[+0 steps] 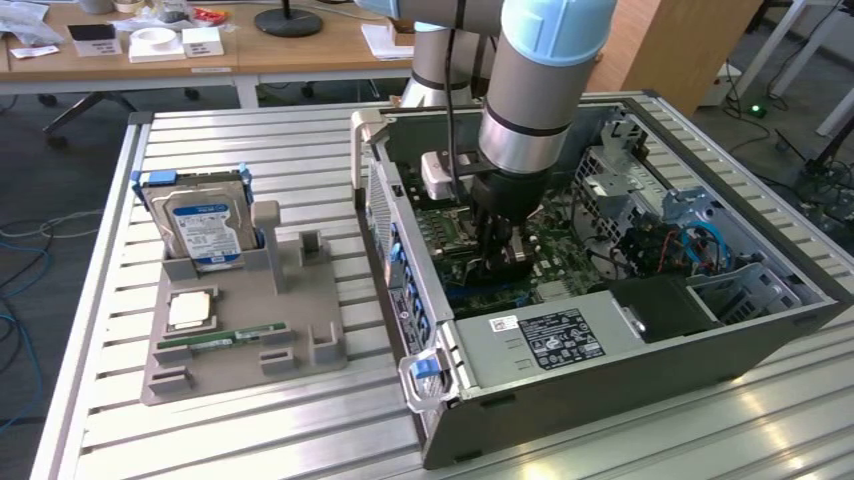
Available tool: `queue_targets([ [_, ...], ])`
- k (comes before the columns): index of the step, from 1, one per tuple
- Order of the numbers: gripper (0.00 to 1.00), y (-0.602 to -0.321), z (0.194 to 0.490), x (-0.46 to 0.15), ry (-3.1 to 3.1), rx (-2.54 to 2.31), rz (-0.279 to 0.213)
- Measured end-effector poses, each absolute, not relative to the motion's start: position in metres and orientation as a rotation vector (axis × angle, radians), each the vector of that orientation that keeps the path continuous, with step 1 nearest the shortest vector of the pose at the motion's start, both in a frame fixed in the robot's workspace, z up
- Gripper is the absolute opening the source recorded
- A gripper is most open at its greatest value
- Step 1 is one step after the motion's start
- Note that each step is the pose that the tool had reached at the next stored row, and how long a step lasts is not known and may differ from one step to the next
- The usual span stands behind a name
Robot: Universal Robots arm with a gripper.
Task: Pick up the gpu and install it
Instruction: 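Insert the gpu into the slot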
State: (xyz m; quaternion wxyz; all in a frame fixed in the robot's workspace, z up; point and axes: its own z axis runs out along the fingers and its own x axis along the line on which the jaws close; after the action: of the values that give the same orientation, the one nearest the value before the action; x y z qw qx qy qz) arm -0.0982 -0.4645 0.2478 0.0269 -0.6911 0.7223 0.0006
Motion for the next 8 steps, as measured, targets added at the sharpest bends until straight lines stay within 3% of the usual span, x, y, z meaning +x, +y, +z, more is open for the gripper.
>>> queue_targets([
  [8,0.25,-0.4645,0.2474,-0.0982,2.231,-2.135,0.002],
])
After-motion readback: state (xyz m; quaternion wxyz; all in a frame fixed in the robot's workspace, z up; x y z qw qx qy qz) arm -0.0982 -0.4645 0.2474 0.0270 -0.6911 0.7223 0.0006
